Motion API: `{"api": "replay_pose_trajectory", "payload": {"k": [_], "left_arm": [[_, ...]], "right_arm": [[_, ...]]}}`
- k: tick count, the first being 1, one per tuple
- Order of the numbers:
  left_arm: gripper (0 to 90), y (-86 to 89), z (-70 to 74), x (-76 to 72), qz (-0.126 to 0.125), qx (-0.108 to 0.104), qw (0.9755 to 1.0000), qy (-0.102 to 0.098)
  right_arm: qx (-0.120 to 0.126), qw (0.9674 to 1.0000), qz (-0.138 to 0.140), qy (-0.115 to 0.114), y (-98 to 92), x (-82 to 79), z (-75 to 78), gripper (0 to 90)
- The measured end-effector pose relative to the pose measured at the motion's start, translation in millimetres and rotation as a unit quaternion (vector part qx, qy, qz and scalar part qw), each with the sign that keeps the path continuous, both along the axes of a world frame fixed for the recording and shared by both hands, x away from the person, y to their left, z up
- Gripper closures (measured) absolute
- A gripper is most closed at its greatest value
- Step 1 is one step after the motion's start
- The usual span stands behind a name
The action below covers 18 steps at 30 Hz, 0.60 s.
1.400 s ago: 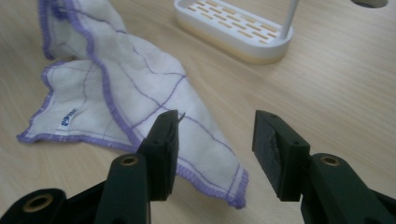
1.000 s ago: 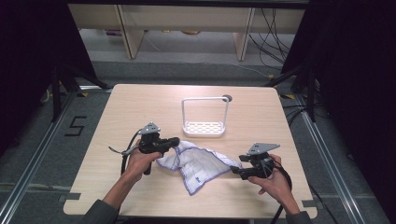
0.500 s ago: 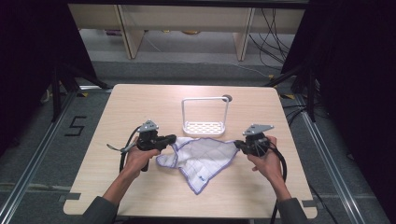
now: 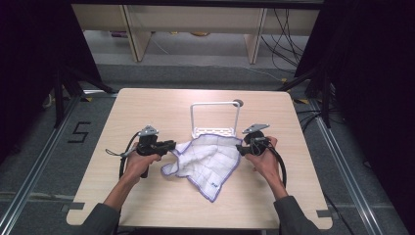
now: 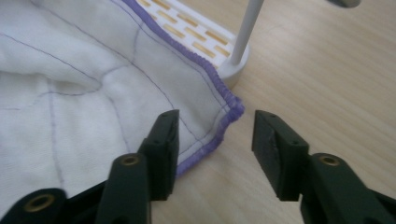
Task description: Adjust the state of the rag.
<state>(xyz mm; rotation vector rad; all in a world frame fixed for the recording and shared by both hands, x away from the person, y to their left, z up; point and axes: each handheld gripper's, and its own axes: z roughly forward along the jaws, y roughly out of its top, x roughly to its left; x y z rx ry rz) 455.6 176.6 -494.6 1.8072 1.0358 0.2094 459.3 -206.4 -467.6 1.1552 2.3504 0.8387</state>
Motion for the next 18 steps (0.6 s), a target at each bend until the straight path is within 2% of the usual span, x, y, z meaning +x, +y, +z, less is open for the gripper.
{"api": "replay_pose_trajectory", "payload": {"k": [1,3,4,5,6,8,9,11,15,16,17,18], "left_arm": [[71.4,2.8,2.3,-1.5,-0.001,-0.002,1.0,0.0],[64.3,9.2,7.2,-7.9,0.0,0.0,1.0,0.004],[64.6,12.2,8.9,-12.5,-0.002,0.002,1.0,0.002],[64.3,15.0,10.3,-18.3,-0.002,0.005,1.0,0.0],[63.7,17.5,11.4,-24.3,-0.006,0.01,0.9999,0.0],[62.0,21.0,13.1,-36.8,-0.012,0.017,0.9998,-0.002],[61.4,22.0,13.5,-43.0,-0.016,0.016,0.9997,0.001],[59.7,22.1,12.9,-54.2,-0.027,0.022,0.9994,0.001],[55.9,16.8,6.8,-71.4,-0.039,0.04,0.9984,-0.005],[54.4,14.9,4.9,-74.0,-0.046,0.043,0.998,-0.003],[53.1,11.9,2.7,-76.4,-0.049,0.041,0.998,0.001],[51.6,9.8,1.0,-78.0,-0.056,0.049,0.9972,0.004]], "right_arm": [[0.003,1.0,0.004,-0.005,-1.6,-5.9,5.7,48.3],[0.025,0.9995,0.017,-0.003,-1.8,-22.2,16.0,48.4],[0.037,0.9988,0.031,-0.003,-0.8,-30.6,19.6,48.8],[0.057,0.9977,0.036,0.004,3.4,-40.5,20.8,49.3],[0.058,0.9969,0.049,0.017,5.8,-49.7,23.0,49.8],[0.079,0.9944,0.069,0.013,13.6,-65.8,19.9,51.1],[0.086,0.9929,0.078,0.029,16.9,-73.8,20.0,51.3],[0.095,0.9902,0.097,0.029,24.6,-85.0,14.1,51.6],[0.084,0.9882,0.121,0.043,40.2,-100.7,5.7,51.7],[0.086,0.9878,0.125,0.036,45.1,-103.2,2.1,51.7],[0.077,0.9869,0.135,0.043,48.8,-105.8,0.9,51.7],[0.08,0.9859,0.139,0.047,53.7,-109.5,-1.9,51.7]]}}
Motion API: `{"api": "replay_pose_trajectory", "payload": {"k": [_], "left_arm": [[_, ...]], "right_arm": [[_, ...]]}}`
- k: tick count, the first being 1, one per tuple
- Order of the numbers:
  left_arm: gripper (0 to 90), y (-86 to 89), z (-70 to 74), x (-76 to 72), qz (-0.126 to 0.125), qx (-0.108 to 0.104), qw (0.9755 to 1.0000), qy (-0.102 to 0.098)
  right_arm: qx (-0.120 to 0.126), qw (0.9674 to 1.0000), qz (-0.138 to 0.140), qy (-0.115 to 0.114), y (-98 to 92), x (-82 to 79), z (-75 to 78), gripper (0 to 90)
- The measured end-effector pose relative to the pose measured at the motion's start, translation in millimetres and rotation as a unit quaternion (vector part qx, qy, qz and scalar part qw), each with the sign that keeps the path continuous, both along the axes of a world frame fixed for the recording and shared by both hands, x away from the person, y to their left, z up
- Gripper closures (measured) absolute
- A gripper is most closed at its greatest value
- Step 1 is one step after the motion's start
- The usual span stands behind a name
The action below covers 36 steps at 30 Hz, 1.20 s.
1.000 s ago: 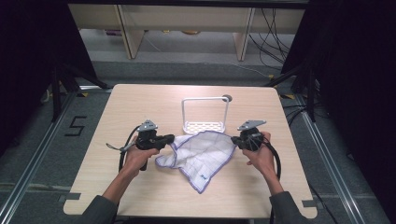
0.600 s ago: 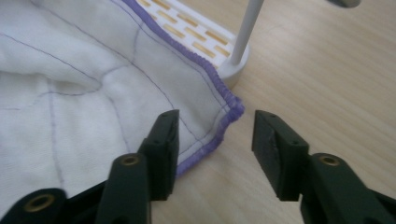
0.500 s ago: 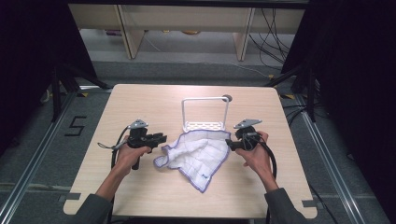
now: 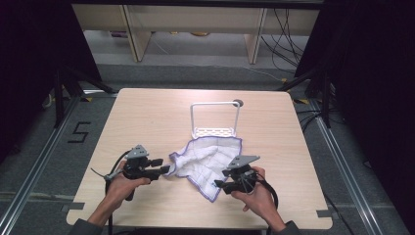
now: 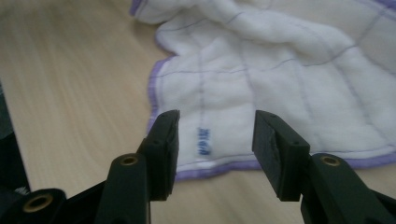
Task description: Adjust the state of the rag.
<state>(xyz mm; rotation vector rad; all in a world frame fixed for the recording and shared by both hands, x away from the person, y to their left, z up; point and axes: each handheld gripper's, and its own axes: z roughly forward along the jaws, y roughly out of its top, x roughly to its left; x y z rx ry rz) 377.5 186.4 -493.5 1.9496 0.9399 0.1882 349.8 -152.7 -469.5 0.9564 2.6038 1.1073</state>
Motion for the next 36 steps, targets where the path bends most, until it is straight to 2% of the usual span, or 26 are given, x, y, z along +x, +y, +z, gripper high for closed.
{"api": "replay_pose_trajectory", "payload": {"k": [3,4,6,7,8,9,10,11,13,14,15,17,18,20,21,22,23,25,28,29,30,31,33,34,35,36], "left_arm": [[47.0,-10.5,-5.9,-4.8,-0.011,0.02,0.9997,-0.003],[46.1,-13.7,-7.3,-5.9,-0.015,0.026,0.9995,-0.003],[45.8,-18.4,-9.7,-5.9,-0.021,0.038,0.999,-0.006],[45.8,-20.8,-11.0,-5.5,-0.017,0.04,0.999,-0.01],[46.5,-21.0,-11.6,-4.2,-0.02,0.053,0.9983,-0.014],[48.1,-21.1,-12.4,-2.5,-0.022,0.059,0.9979,-0.015],[52.0,-23.0,-14.7,-1.8,-0.013,0.046,0.9987,-0.016],[56.6,-21.0,-15.3,0.1,-0.021,0.06,0.9978,-0.02],[66.8,-20.3,-17.2,1.7,-0.024,0.066,0.9972,-0.026],[73.0,-19.7,-16.9,1.8,-0.023,0.069,0.9969,-0.03],[78.3,-19.1,-15.8,1.3,-0.021,0.069,0.9969,-0.031],[83.8,-17.0,-12.8,0.9,-0.03,0.074,0.9962,-0.035],[84.7,-16.0,-10.4,-0.4,-0.031,0.072,0.9963,-0.034],[85.3,-12.3,-3.5,-5.1,-0.033,0.061,0.9969,-0.038],[85.4,-10.9,0.2,-9.0,-0.03,0.043,0.9979,-0.038],[85.5,-7.2,4.9,-13.1,-0.036,0.034,0.9982,-0.035],[85.6,-3.7,8.5,-17.7,-0.039,0.023,0.9985,-0.032],[85.7,3.6,11.3,-28.9,-0.038,-0.006,0.9991,-0.017],[85.8,8.4,4.4,-50.0,-0.049,-0.028,0.9983,0.011],[85.8,7.5,1.3,-57.6,-0.051,-0.029,0.998,0.024],[85.8,5.6,-2.9,-64.0,-0.055,-0.026,0.9977,0.03],[85.8,2.2,-6.7,-70.0,-0.058,-0.021,0.9974,0.036],[85.7,-6.4,-13.2,-78.0,-0.066,-0.016,0.9968,0.042],[85.6,-9.4,-13.6,-80.1,-0.07,-0.008,0.9966,0.042],[85.5,-11.1,-13.1,-81.0,-0.073,0.001,0.9967,0.036],[85.4,-12.0,-12.5,-81.6,-0.072,0.005,0.9968,0.034]], "right_arm": [[-0.005,0.9998,0.017,0.003,12.7,-9.2,-7.8,52.6],[-0.014,0.9994,0.029,0.008,15.3,-11.6,-9.6,52.6],[-0.016,0.9993,0.034,0.01,21.9,-15.7,-15.5,53.2],[-0.025,0.9988,0.037,0.018,24.1,-17.1,-16.8,53.3],[-0.025,0.9988,0.041,0.011,26.6,-17.6,-20.7,53.5],[-0.034,0.9984,0.041,0.02,28.5,-18.8,-21.4,53.9],[-0.035,0.9984,0.042,0.013,31.5,-19.1,-24.9,53.8],[-0.049,0.9975,0.049,0.014,32.7,-19.1,-26.3,53.9],[-0.066,0.996,0.059,-0.01,35.0,-17.4,-32.3,57.5],[-0.073,0.9957,0.056,-0.004,35.1,-17.8,-32.0,60.7],[-0.075,0.9954,0.059,-0.009,34.6,-17.6,-32.0,65.5],[-0.083,0.9937,0.068,-0.032,32.5,-16.0,-33.4,77.6],[-0.087,0.9935,0.069,-0.026,30.9,-15.4,-31.9,82.5],[-0.095,0.9913,0.084,-0.037,24.5,-12.4,-29.4,86.4],[-0.082,0.9933,0.077,-0.028,20.8,-13.3,-26.3,86.7],[-0.073,0.9939,0.081,-0.021,14.5,-13.5,-21.8,87.0],[-0.072,0.9942,0.075,-0.029,7.0,-14.3,-16.7,87.1],[-0.06,0.9954,0.064,-0.038,-13.0,-19.7,-3.9,87.1],[-0.043,0.997,0.052,-0.037,-41.1,-28.2,5.6,87.1],[-0.042,0.9972,0.049,-0.038,-50.9,-31.3,6.7,87.1],[-0.032,0.9982,0.037,-0.034,-59.0,-35.6,5.2,87.1],[-0.025,0.999,0.029,-0.022,-66.3,-40.0,4.5,87.1],[-0.02,0.9992,0.034,-0.011,-76.7,-46.4,1.8,87.1],[-0.02,0.9992,0.034,-0.004,-78.7,-50.7,0.4,87.1],[-0.018,0.9993,0.032,-0.007,-78.9,-54.7,-2.3,87.0],[-0.029,0.9989,0.036,-0.003,-79.2,-58.2,-2.9,87.0]]}}
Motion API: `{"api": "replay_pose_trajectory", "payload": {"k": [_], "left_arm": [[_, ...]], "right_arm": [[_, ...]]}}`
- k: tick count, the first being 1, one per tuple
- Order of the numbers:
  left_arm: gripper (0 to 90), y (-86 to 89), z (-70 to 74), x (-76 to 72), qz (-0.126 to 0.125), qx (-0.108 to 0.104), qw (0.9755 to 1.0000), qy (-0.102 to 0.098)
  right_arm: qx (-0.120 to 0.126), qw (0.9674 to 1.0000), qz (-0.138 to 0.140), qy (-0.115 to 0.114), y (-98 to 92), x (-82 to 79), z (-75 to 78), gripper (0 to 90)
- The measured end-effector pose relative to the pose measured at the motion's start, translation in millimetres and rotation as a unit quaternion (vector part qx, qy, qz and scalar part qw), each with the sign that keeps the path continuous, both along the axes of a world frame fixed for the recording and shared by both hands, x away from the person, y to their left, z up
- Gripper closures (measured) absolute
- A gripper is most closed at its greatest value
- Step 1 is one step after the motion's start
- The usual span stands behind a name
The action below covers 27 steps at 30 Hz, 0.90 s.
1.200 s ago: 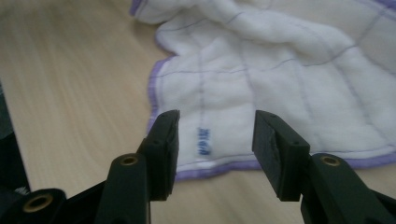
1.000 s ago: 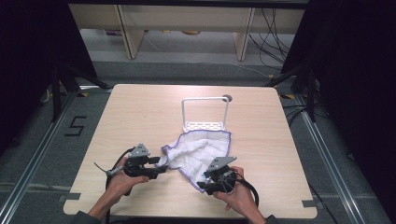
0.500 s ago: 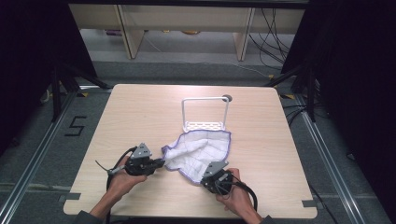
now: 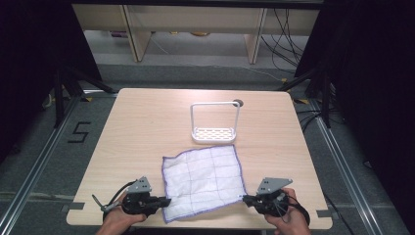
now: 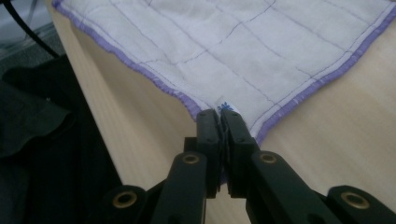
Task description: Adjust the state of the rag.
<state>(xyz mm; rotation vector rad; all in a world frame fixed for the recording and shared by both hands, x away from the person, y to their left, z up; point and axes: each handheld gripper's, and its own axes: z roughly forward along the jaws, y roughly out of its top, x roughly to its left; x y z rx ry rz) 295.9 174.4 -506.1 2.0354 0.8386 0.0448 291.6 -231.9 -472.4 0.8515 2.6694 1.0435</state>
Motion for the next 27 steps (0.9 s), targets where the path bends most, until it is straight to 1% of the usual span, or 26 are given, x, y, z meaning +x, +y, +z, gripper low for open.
{"api": "replay_pose_trajectory", "payload": {"k": [1,2,3,4,5,6,7,8,9,10,11,12,14,15,16,17,18,19,20,21,22,23,24,25,26,27], "left_arm": [[85.4,-0.1,0.3,-0.2,0.002,0.005,1.0,-0.003],[85.3,0.5,-0.2,0.3,0.006,0.006,1.0,-0.004],[85.3,2.0,-1.0,1.3,0.008,0.01,0.9999,-0.003],[85.2,2.6,-2.7,1.9,0.011,0.005,0.9999,-0.002],[85.2,5.3,-3.3,3.4,0.009,0.016,0.9998,-0.002],[85.2,6.4,-4.5,3.5,0.016,0.017,0.9997,0.0],[85.0,8.4,-5.6,4.1,0.016,0.021,0.9996,0.004],[84.4,10.3,-6.3,4.4,0.015,0.026,0.9995,0.004],[83.8,10.6,-7.2,3.6,0.022,0.029,0.9993,0.003],[82.0,10.9,-7.8,3.5,0.026,0.03,0.9992,0.0],[79.8,12.5,-7.0,3.9,0.027,0.032,0.9991,0.005],[75.1,13.9,-6.0,4.3,0.03,0.027,0.9991,0.009],[61.2,17.9,-0.6,6.3,0.053,0.019,0.9984,0.007],[59.1,20.9,2.5,9.6,0.058,0.014,0.9982,0.004],[56.7,25.0,6.3,14.3,0.065,0.018,0.9977,0.0],[54.0,27.7,9.7,20.4,0.083,0.017,0.9964,-0.007],[51.7,31.0,12.8,27.7,0.096,0.016,0.9952,-0.01],[51.8,31.7,14.4,35.1,0.113,0.011,0.9934,-0.018],[51.5,33.9,16.7,42.9,0.116,0.017,0.9929,-0.02],[50.5,35.1,18.2,50.9,0.114,0.026,0.9928,-0.026],[48.5,33.0,18.5,57.7,0.13,0.019,0.991,-0.026],[47.8,32.7,18.5,64.7,0.131,0.017,0.9908,-0.028],[47.9,31.8,18.6,70.7,0.133,0.021,0.9906,-0.025],[47.7,32.0,19.1,76.0,0.131,0.037,0.9904,-0.026],[47.6,29.7,17.9,81.2,0.142,0.032,0.9889,-0.031],[47.3,28.5,17.3,86.2,0.146,0.038,0.988,-0.035]], "right_arm": [[-0.005,1.0,0.0,0.001,0.6,-3.7,-1.4,87.0],[-0.011,0.9999,0.006,-0.001,0.6,-6.1,-2.2,87.0],[-0.01,0.9999,0.007,0.001,1.7,-8.8,-3.8,87.0],[-0.006,0.9999,0.008,0.005,2.9,-11.2,-5.5,86.9],[-0.011,0.9999,0.008,0.01,4.0,-12.9,-7.0,86.8],[-0.012,0.9998,0.011,0.008,5.6,-13.4,-9.5,86.6],[-0.017,0.9998,0.008,0.011,7.3,-14.4,-11.3,86.2],[-0.024,0.9995,0.013,0.017,8.3,-14.7,-12.5,85.3],[-0.024,0.9993,0.015,0.023,9.6,-15.0,-13.7,83.3],[-0.021,0.9994,0.014,0.024,10.9,-14.9,-15.2,79.1],[-0.02,0.9994,0.008,0.028,10.8,-14.5,-14.2,73.3],[-0.013,0.9995,0.005,0.028,10.2,-13.3,-12.7,68.9],[0.006,0.9998,-0.003,0.019,7.3,-10.0,-7.4,57.8],[0.013,0.9997,-0.018,0.007,4.6,-6.5,-2.4,55.3],[0.017,0.9992,-0.035,-0.003,1.9,-1.8,3.6,55.1],[0.017,0.9991,-0.039,-0.006,-1.2,4.2,10.9,53.8],[0.02,0.9984,-0.048,-0.024,-3.4,11.9,15.7,52.7],[0.03,0.997,-0.067,-0.025,-2.9,18.3,19.0,52.7],[0.032,0.9964,-0.07,-0.037,-4.4,29.3,21.6,52.7],[0.029,0.9957,-0.077,-0.043,-4.0,39.0,22.6,52.4],[0.027,0.995,-0.081,-0.051,-3.0,48.7,22.4,52.1],[0.029,0.9942,-0.093,-0.047,-1.1,57.2,22.0,52.1],[0.027,0.9935,-0.097,-0.054,0.0,66.6,20.8,52.1],[0.027,0.9932,-0.102,-0.05,2.3,74.5,18.8,52.1],[0.021,0.9929,-0.103,-0.054,4.2,82.5,16.7,52.1],[0.016,0.9928,-0.111,-0.043,6.4,88.0,15.7,52.2]]}}
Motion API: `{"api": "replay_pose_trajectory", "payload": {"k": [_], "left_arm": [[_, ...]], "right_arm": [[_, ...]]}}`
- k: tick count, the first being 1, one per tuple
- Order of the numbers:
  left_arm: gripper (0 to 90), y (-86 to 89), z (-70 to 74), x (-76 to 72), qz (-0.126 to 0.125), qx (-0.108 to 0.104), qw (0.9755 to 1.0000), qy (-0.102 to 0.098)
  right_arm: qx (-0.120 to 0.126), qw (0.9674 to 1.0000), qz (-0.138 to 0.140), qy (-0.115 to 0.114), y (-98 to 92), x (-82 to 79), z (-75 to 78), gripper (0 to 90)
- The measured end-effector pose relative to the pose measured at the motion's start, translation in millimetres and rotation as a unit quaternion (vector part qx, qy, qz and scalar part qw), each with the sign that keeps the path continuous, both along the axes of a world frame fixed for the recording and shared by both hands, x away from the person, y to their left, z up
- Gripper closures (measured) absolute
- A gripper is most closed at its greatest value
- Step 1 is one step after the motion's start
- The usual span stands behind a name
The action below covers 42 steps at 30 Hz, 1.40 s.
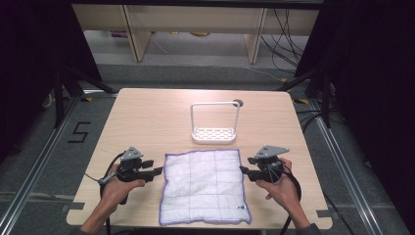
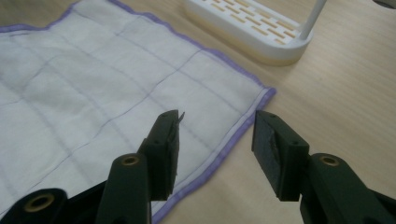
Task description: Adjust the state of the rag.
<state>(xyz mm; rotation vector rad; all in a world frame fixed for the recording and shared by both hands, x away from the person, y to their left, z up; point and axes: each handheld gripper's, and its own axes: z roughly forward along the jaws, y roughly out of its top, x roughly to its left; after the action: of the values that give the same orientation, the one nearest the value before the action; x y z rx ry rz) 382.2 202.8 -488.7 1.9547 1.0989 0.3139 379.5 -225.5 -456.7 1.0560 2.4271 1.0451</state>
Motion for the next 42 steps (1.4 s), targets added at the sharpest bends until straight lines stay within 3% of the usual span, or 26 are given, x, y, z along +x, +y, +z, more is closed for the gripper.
{"api": "replay_pose_trajectory", "payload": {"k": [4,9,11,14,15,18,20,21,22,23,24,25,26,28,31,32,33,36,39,41,42], "left_arm": [[42.5,-4.9,-3.3,20.0,-0.011,0.023,0.9997,0.002],[39.2,-12.4,-8.8,35.7,-0.026,0.037,0.999,0.007],[38.4,-16.5,-10.5,39.3,-0.021,0.03,0.9993,0.006],[35.3,-21.2,-11.2,44.3,-0.018,0.033,0.9991,0.018],[35.1,-22.5,-12.5,46.3,-0.021,0.035,0.999,0.019],[35.5,-28.1,-17.4,49.9,-0.024,0.055,0.9981,0.014],[36.5,-30.5,-19.6,51.8,-0.033,0.06,0.9974,0.021],[36.4,-32.0,-20.2,52.1,-0.03,0.064,0.9973,0.02],[36.5,-32.5,-19.3,52.6,-0.036,0.065,0.9969,0.027],[37.5,-33.8,-19.7,53.2,-0.035,0.068,0.9968,0.025],[39.2,-35.3,-20.0,52.7,-0.036,0.069,0.9967,0.021],[40.6,-36.0,-20.2,53.3,-0.042,0.073,0.9962,0.021],[41.7,-37.4,-20.8,53.2,-0.043,0.074,0.9961,0.024],[43.1,-39.0,-21.3,53.5,-0.048,0.078,0.9955,0.026],[52.3,-41.9,-22.7,53.0,-0.057,0.091,0.9942,0.013],[55.3,-43.5,-24.1,52.6,-0.057,0.084,0.9948,0.008],[58.8,-44.5,-24.5,52.4,-0.058,0.08,0.9951,0.006],[70.6,-44.9,-24.1,52.4,-0.075,0.083,0.9937,0.003],[77.9,-46.4,-24.2,52.1,-0.08,0.084,0.9933,-0.003],[80.0,-47.2,-24.0,51.5,-0.078,0.086,0.9932,-0.006],[80.6,-47.3,-24.1,51.5,-0.08,0.086,0.993,-0.008]], "right_arm": [[-0.001,0.9999,-0.017,0.002,4.6,23.7,-5.0,53.1],[-0.007,0.9995,-0.03,0.004,6.1,47.5,-9.4,53.4],[-0.003,0.9994,-0.031,0.012,7.1,56.2,-13.5,53.4],[-0.014,0.9991,-0.036,0.019,11.7,67.5,-21.3,53.0],[-0.012,0.9991,-0.038,0.012,14.1,71.3,-25.5,52.9],[-0.024,0.999,-0.035,0.013,18.8,78.4,-29.7,52.1],[-0.029,0.999,-0.033,0.011,21.8,81.1,-31.8,51.4],[-0.027,0.9986,-0.038,0.027,23.8,80.8,-31.6,50.5],[-0.032,0.9987,-0.033,0.022,24.4,83.0,-32.9,49.9],[-0.043,0.9985,-0.03,0.017,24.5,84.4,-33.9,49.9],[-0.043,0.9978,-0.037,0.034,26.0,83.5,-34.0,49.9],[-0.033,0.9983,-0.037,0.03,27.2,84.5,-36.8,49.9],[-0.039,0.9979,-0.036,0.037,27.0,84.7,-36.0,49.9],[-0.033,0.9984,-0.034,0.029,28.4,85.8,-38.5,49.9],[-0.035,0.9984,-0.032,0.03,31.5,86.3,-38.5,49.9],[-0.038,0.9985,-0.028,0.026,32.6,87.3,-39.6,49.9],[-0.044,0.9979,-0.029,0.038,33.6,87.0,-38.8,49.9],[-0.045,0.998,-0.028,0.035,37.0,89.1,-42.3,50.6],[-0.055,0.9974,-0.02,0.042,39.0,89.4,-43.3,57.0],[-0.039,0.998,-0.019,0.045,39.9,89.4,-45.1,65.4],[-0.033,0.9976,-0.021,0.057,41.0,87.6,-44.6,69.6]]}}
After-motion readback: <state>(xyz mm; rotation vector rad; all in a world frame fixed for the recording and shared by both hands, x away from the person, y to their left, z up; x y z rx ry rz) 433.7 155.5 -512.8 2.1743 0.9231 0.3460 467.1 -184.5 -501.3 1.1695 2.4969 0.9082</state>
